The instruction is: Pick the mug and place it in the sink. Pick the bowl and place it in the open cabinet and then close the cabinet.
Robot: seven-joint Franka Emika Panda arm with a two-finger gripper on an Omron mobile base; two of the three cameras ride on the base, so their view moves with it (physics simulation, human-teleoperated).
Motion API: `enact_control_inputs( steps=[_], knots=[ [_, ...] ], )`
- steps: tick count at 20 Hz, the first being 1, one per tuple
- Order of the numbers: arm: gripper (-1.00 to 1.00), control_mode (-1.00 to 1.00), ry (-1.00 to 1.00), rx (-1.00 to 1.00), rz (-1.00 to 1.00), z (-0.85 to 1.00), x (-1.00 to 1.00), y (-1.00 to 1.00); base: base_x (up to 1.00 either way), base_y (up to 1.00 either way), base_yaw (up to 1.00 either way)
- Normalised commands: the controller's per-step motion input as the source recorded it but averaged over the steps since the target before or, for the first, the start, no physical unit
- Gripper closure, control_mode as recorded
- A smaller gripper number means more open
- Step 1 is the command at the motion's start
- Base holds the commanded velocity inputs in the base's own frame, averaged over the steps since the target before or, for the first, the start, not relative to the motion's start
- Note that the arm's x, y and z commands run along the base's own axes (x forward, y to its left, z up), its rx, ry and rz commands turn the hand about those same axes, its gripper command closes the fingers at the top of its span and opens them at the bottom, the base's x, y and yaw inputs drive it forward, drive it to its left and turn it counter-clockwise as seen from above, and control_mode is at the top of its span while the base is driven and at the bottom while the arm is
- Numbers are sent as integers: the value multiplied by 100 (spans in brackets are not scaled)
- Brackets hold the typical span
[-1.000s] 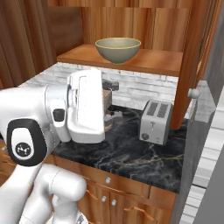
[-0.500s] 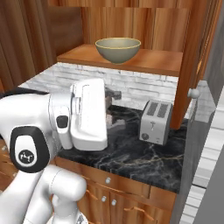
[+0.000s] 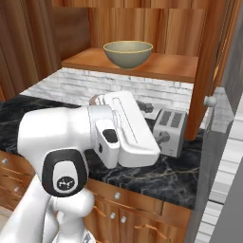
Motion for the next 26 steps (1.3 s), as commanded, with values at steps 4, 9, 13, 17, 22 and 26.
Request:
enact_control_inputs(
  steps=[4,9,13,17,22,26],
  knots=[
    [-100,-100,6,8,14,-11,0,-3,0,0,0],
    [-100,-100,0,5,10,-15,6,6,0,0,0],
    [-100,-100,0,1,4,0,18,14,0,0,0],
    [-100,-100,-2,0,0,0,33,26,0,0,0],
    [-100,-100,-8,0,2,0,15,-13,0,0,0],
    [-100,-100,-8,0,5,1,20,-29,0,0,0]
  ],
)
